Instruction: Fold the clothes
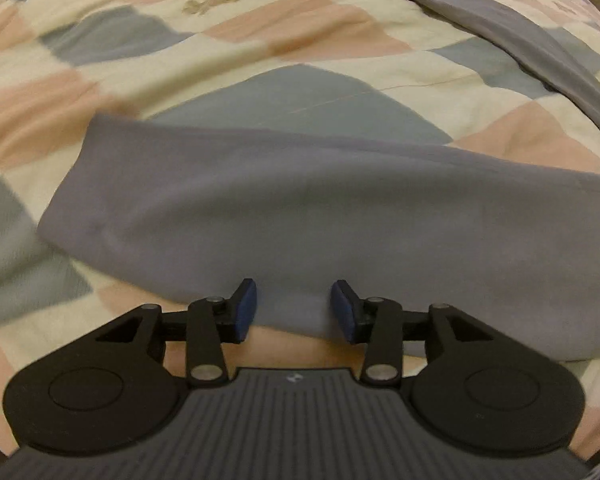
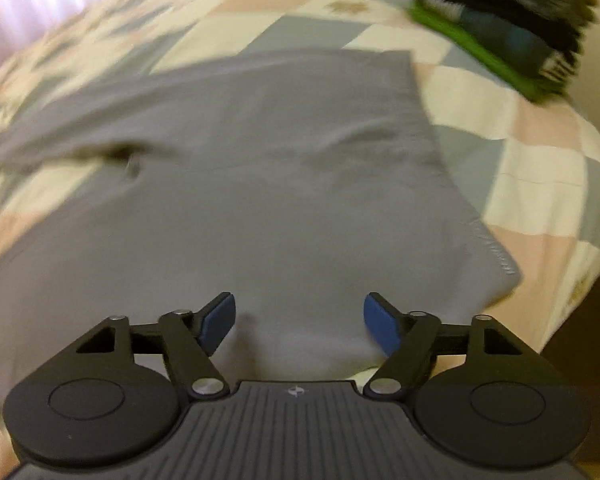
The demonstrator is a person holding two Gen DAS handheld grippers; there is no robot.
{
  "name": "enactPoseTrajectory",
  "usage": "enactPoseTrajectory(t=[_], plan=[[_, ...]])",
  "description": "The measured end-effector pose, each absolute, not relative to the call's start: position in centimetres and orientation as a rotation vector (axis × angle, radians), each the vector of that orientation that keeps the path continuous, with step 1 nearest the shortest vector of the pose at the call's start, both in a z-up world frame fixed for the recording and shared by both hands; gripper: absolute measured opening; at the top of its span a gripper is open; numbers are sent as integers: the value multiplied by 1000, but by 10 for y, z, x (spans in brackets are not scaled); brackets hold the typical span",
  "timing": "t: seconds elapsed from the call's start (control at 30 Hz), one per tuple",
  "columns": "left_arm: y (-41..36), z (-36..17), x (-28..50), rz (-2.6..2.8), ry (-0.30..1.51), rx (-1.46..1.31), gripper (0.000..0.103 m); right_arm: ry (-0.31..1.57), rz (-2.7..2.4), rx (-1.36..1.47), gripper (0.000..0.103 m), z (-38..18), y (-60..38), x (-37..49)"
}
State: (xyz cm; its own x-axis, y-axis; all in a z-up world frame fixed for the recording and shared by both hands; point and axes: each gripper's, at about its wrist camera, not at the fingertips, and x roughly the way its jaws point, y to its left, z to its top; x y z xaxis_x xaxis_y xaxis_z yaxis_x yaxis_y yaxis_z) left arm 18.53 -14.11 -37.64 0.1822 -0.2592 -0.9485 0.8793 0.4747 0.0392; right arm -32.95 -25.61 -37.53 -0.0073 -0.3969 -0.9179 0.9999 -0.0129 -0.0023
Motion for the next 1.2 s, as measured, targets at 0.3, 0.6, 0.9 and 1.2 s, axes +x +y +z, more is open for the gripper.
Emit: enactPoseTrajectory(t=[0.3,0.6,0.9,1.2], plan=[[-123,-299,135,-789,1075,819,44,943,-1317,1021,73,-351,-237,-350],[-158,-187,72,-1021,878,767,66,678,-1223,981,91,-231,-231,-314],[-125,-145,72,-1215,799,811,82,607,-1323,1018,101,-175,-169,-287],[-60,-114,85,-1315,706,818,88,598,-1380,993,101,-150,-76,-233]])
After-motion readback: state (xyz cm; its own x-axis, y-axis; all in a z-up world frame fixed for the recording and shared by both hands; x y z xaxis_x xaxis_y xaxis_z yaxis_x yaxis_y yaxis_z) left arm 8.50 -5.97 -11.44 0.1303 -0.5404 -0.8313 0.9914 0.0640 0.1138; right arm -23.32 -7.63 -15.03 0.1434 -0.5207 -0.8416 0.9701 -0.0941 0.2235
